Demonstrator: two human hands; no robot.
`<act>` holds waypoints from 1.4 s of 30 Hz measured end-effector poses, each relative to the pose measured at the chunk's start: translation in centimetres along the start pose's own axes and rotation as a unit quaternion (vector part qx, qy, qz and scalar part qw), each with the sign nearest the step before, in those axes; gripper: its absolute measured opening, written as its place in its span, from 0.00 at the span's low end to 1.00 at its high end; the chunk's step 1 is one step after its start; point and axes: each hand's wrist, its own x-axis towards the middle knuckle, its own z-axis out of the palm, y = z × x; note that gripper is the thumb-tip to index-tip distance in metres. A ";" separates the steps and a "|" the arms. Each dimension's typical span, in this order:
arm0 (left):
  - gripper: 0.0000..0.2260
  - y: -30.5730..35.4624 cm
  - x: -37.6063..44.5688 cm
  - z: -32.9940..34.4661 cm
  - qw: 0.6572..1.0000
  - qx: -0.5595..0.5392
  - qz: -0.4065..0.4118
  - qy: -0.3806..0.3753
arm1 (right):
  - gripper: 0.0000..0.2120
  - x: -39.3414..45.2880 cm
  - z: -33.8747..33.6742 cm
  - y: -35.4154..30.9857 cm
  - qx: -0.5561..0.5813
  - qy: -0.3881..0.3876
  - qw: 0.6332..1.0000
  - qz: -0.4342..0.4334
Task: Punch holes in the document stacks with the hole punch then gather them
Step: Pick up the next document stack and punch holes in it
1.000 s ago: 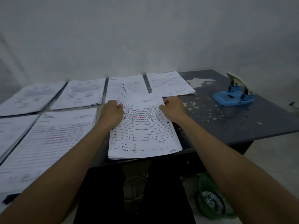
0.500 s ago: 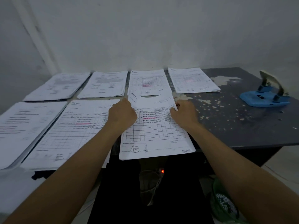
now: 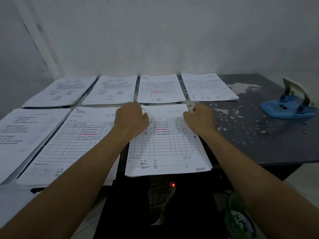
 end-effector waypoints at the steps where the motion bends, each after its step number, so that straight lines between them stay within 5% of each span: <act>1: 0.17 0.2 0.6 0.1 1.000 -0.001 0.004 0.014 | 0.14 0.7 -0.1 -0.3 -0.003 0.004 1.000 0.008; 9: 0.12 1.4 8.0 1.8 0.997 -0.073 -0.015 0.026 | 0.06 7.4 1.2 -1.9 -0.015 -0.004 1.000 -0.015; 12: 0.06 1.5 11.1 3.2 0.994 -0.101 -0.035 -0.010 | 0.07 9.6 2.4 -2.3 -0.024 -0.027 0.999 -0.036; 21: 0.11 1.2 19.0 6.0 0.989 -0.049 -0.028 -0.136 | 0.04 15.8 5.9 -4.0 -0.130 -0.126 0.982 -0.046; 25: 0.10 0.8 20.2 7.2 0.985 -0.023 -0.025 -0.168 | 0.23 17.2 7.5 -4.2 -0.258 -0.159 0.952 -0.032; 27: 0.11 0.6 20.5 7.9 0.985 -0.017 -0.027 -0.168 | 0.25 17.7 8.1 -4.1 -0.285 -0.151 0.946 -0.026; 34: 0.17 0.3 21.7 8.1 0.977 -0.020 -0.047 -0.208 | 0.29 19.4 7.9 -5.0 -0.214 -0.203 0.951 0.092; 39: 0.28 0.1 22.9 7.5 0.960 -0.014 -0.075 -0.269 | 0.12 20.2 8.0 -5.8 -0.209 -0.237 0.942 0.112; 42: 0.33 -0.1 23.5 7.2 0.950 -0.013 -0.092 -0.299 | 0.19 20.5 8.1 -5.9 -0.213 -0.244 0.938 0.124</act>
